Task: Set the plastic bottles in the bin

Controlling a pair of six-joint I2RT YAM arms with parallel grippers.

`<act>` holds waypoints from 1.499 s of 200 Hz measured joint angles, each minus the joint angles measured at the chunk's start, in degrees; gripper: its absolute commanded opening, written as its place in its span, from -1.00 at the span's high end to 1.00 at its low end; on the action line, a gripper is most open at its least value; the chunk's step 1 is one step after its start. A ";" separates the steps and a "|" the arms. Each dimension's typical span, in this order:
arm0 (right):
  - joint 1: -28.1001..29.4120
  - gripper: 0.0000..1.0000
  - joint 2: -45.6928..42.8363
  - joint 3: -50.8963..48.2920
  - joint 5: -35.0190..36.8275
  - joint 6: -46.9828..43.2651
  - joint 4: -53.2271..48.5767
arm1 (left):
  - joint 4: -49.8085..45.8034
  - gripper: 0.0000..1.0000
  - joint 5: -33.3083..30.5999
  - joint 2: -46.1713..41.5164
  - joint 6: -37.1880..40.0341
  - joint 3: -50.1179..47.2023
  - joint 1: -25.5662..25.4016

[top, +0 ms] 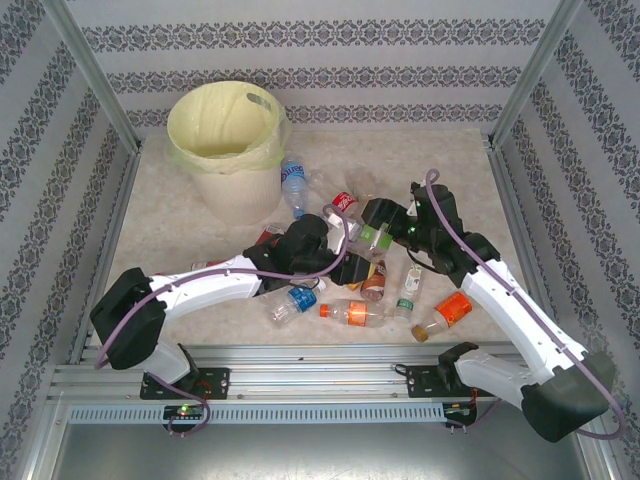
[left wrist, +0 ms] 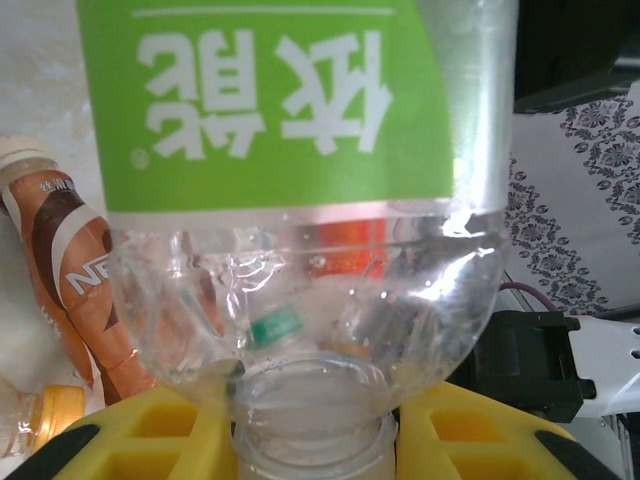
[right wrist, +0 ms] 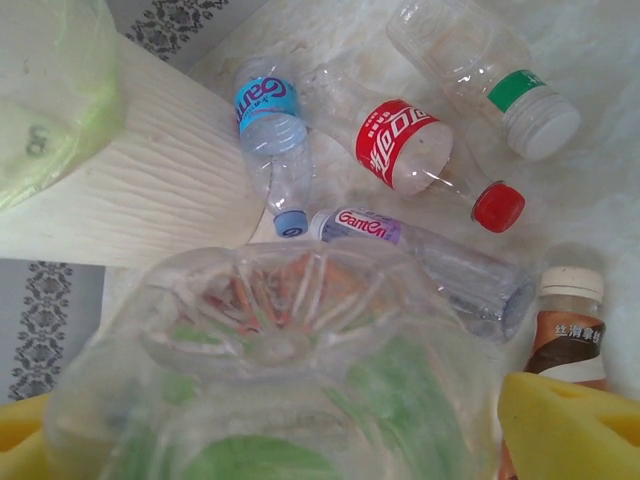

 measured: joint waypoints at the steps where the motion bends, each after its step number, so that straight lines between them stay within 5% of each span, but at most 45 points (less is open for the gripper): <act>1: 0.00 -0.96 -0.17 -0.04 -0.04 0.13 0.00 | -0.17 0.37 -0.09 -0.11 0.11 0.04 0.00; 69: 0.00 -0.97 -14.47 -1.36 -3.39 -4.66 0.35 | -12.13 0.36 -2.86 -5.49 4.02 5.29 3.72; 157: 0.00 -0.96 -22.03 -3.41 -7.48 -9.73 -0.96 | -38.71 0.34 -13.44 -4.79 15.43 32.41 17.75; 216: 0.11 -0.96 -21.73 -4.04 -7.54 -10.75 -1.75 | -51.28 0.33 -20.72 3.23 21.03 50.77 29.64; 300: 0.13 -0.96 -19.78 -4.04 -7.50 -11.89 -3.74 | -60.19 0.33 -18.69 16.90 22.93 64.39 41.57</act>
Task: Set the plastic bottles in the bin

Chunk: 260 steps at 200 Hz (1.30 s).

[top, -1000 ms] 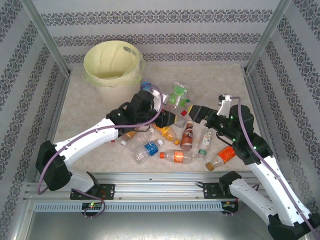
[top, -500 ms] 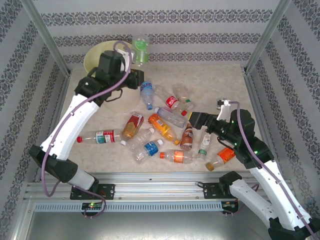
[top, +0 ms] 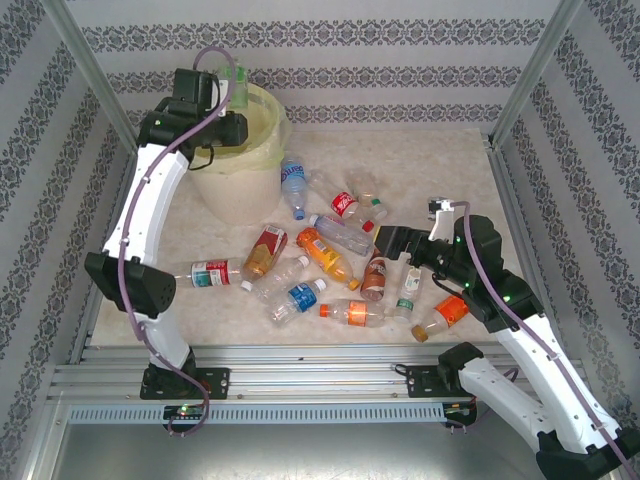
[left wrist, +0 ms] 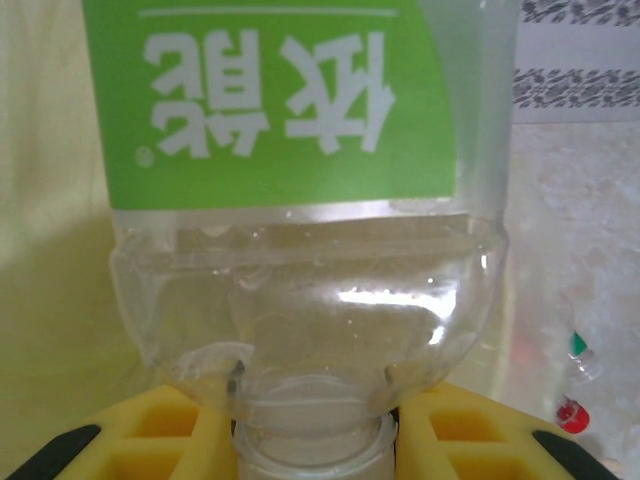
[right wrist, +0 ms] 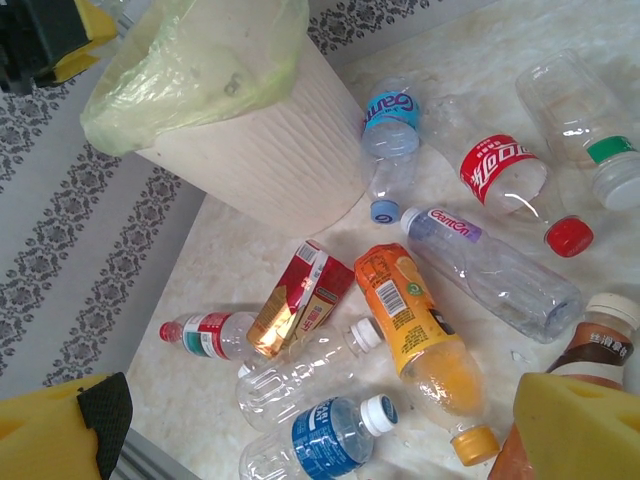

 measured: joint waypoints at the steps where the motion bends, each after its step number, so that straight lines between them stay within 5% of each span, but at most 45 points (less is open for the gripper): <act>1: 0.00 -0.96 0.00 0.00 -0.02 0.00 -0.02 | -0.02 0.33 0.02 0.11 -0.02 0.13 0.07; 123: 0.35 -0.97 0.00 -0.57 0.22 -0.35 -1.03 | -11.08 0.24 -0.33 14.16 3.21 11.96 1.79; 260: 0.33 -0.96 -0.52 -2.12 3.06 -0.11 -3.13 | -13.46 -0.34 -1.29 14.36 2.49 16.57 2.86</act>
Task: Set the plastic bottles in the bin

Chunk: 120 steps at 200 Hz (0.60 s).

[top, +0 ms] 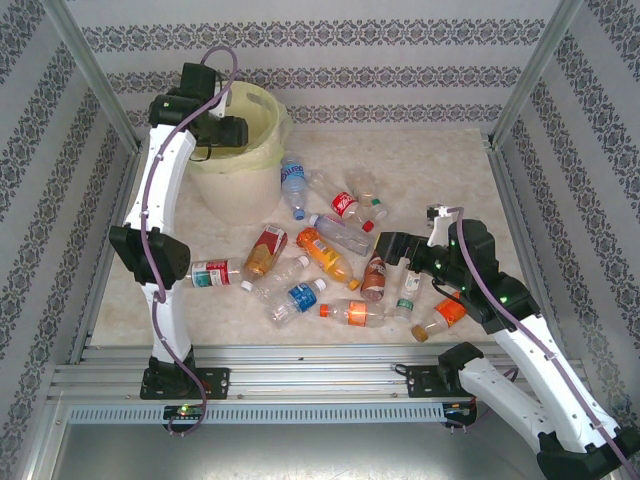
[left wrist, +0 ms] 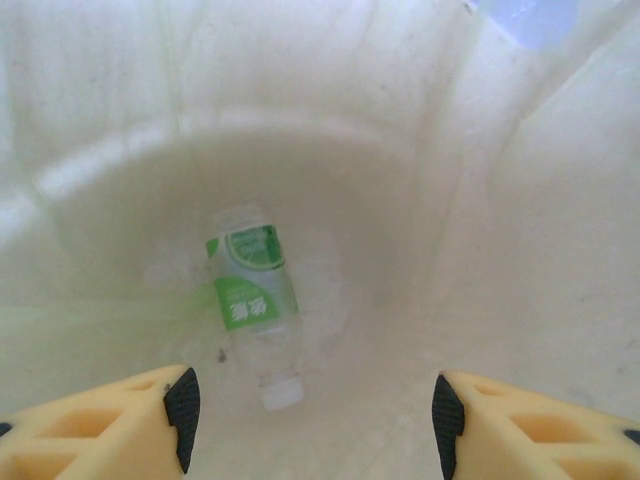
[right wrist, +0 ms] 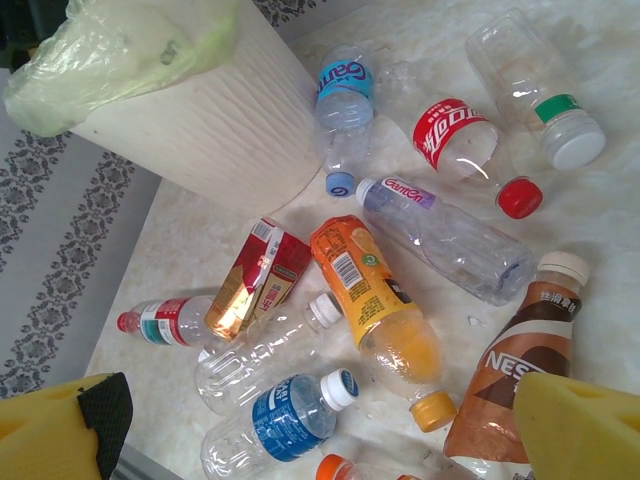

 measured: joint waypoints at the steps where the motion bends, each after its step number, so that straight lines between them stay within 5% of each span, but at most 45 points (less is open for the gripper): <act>1: 0.00 -0.96 -0.02 -0.02 0.00 0.00 0.00 | 0.00 -0.35 -0.02 0.00 0.00 0.02 0.02; 65: -0.02 -0.97 0.04 -0.33 1.55 -0.04 -3.63 | -0.15 -0.67 1.55 -2.45 -0.85 0.55 0.02; 120: -0.02 -0.97 1.81 -0.11 3.74 -0.02 -9.16 | 0.04 -0.84 4.92 -13.14 -1.46 -1.09 -0.11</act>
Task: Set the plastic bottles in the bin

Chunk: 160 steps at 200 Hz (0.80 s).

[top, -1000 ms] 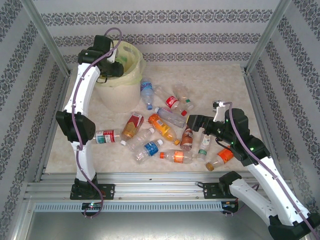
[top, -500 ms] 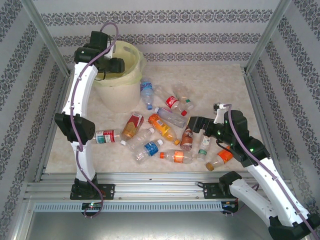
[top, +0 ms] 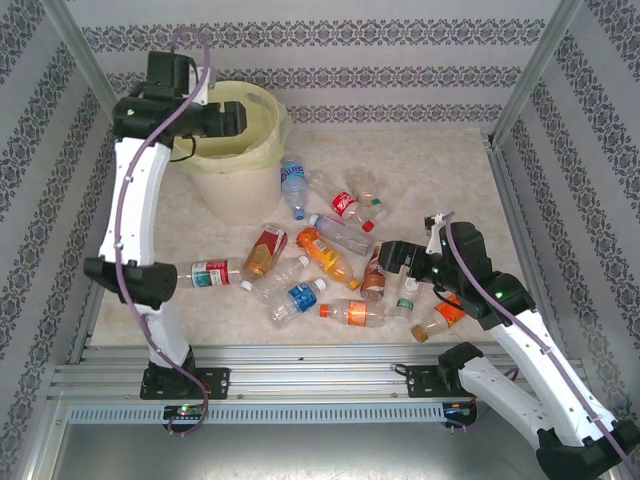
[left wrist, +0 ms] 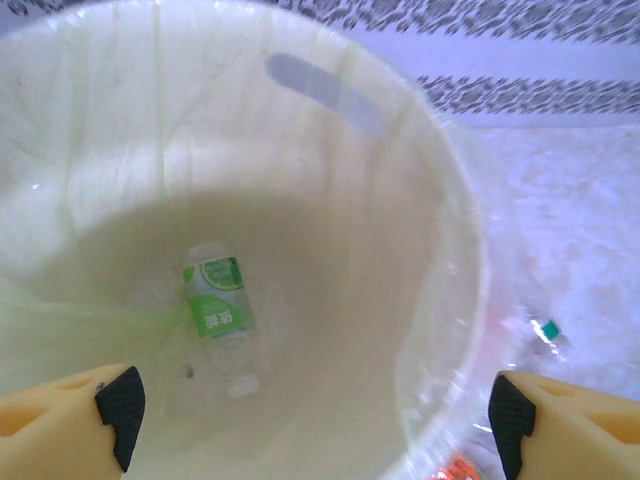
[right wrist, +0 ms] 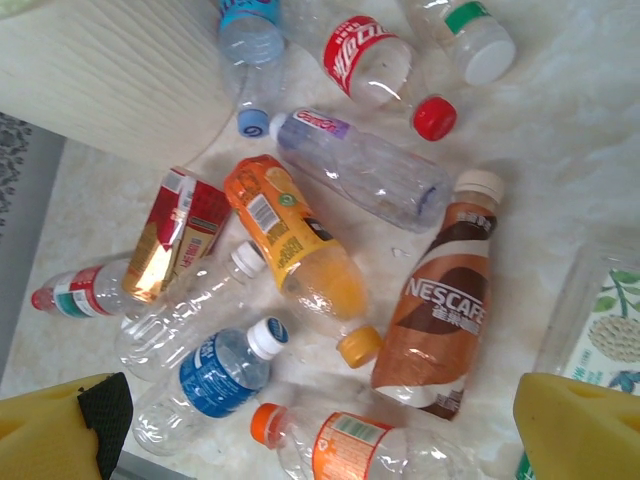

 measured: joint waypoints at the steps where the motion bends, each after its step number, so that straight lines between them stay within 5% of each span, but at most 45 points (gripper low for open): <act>1: 0.00 -0.97 0.02 0.02 0.09 -0.02 -0.07 | 0.04 -0.84 0.07 -0.28 0.02 -0.17 0.00; 33: 0.00 -0.95 1.33 1.25 2.60 0.00 -3.52 | 2.40 -0.92 3.61 -11.76 0.00 -10.71 -0.66; 93: -0.11 -0.90 3.74 1.92 7.28 -0.02 -9.42 | 20.35 -1.00 15.10 -36.17 -4.85 -51.80 -5.33; 160: -1.31 -0.78 7.15 1.92 9.64 0.44 -13.57 | 44.59 -1.00 31.43 -44.06 -8.66 -74.77 -13.79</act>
